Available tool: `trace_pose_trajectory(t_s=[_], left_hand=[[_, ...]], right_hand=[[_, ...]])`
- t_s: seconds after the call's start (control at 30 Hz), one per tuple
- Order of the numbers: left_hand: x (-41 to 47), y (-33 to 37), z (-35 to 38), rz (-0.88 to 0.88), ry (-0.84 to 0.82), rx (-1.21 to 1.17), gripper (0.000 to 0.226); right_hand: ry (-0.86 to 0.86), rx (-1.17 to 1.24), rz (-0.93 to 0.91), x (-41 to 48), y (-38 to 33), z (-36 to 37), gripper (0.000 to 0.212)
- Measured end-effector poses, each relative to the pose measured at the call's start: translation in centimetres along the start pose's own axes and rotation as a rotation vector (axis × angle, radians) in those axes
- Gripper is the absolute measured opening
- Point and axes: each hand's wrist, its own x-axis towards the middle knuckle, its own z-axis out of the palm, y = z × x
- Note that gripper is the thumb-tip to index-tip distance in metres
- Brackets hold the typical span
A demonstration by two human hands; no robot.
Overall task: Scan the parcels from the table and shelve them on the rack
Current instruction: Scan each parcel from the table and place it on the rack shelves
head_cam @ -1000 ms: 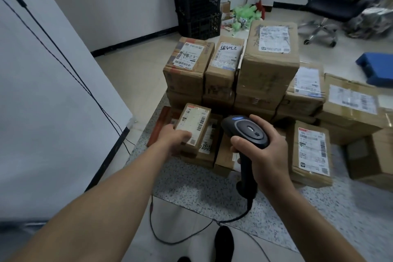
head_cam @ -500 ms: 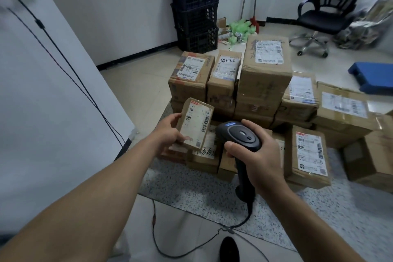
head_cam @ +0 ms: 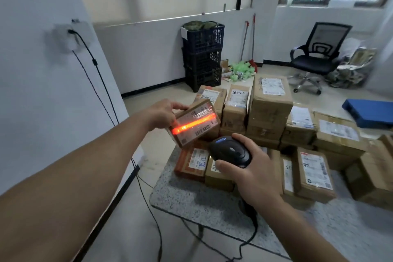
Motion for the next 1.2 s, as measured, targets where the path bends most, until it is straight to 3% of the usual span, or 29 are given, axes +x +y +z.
trace_pose_trajectory(t_s=[0.3, 0.6, 0.9, 1.03, 1.2], left_hand=[[-4.1, 0.8, -3.1, 0.043, 0.071, 0.029, 0.074], [-8.9, 2.5, -2.7, 0.042, 0.175, 0.043, 0.073], [-15.5, 4.2, -0.5, -0.032, 0.293, 0.084, 0.074], [-18.6, 4.7, 0.3, -0.055, 0.360, 0.102, 0.074], [-22.0, 5.0, 0.8, -0.094, 0.404, 0.103, 0.074]], right_hand=[[-0.035, 0.027, -0.068, -2.5, -3.6, -0.2, 0.078], [-0.090, 0.078, -0.156, -4.2, -4.5, -2.8, 0.103], [-0.195, 0.162, -0.201, -7.3, -4.8, -6.7, 0.083], [-0.239, 0.176, -0.232, -8.7, -5.1, -7.9, 0.084], [-0.294, 0.164, -0.278, -9.9, -5.3, -8.6, 0.065]])
